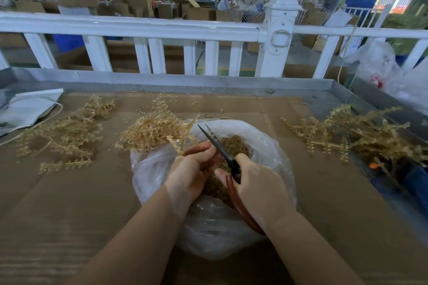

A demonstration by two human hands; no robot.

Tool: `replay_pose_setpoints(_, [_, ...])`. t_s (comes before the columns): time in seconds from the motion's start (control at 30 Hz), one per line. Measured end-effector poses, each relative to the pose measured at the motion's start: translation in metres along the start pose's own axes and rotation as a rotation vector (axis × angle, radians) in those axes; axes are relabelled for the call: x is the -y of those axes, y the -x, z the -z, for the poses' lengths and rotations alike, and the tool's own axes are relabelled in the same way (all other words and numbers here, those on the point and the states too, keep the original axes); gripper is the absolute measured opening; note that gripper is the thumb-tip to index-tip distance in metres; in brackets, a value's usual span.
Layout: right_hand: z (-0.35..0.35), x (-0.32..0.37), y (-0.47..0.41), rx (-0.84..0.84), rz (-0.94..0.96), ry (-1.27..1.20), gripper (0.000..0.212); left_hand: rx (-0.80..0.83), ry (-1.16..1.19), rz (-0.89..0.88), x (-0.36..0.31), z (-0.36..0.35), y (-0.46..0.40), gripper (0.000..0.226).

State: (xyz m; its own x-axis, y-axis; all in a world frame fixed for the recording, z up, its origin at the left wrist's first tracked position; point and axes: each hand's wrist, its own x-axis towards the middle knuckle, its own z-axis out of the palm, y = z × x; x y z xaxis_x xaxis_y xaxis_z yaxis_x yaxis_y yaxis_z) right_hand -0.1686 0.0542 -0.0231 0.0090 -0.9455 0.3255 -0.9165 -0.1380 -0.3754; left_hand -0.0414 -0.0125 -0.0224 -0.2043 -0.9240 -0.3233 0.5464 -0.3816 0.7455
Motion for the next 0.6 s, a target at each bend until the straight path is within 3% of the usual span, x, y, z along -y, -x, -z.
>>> replay_pose_setpoints(0.6, [0.0034, 0.0033, -0.0056, 0.011, -0.056, -0.047, 0.034, 0.050, -0.048, 0.007, 0.0000, -0.0020, 0.0033, 0.020])
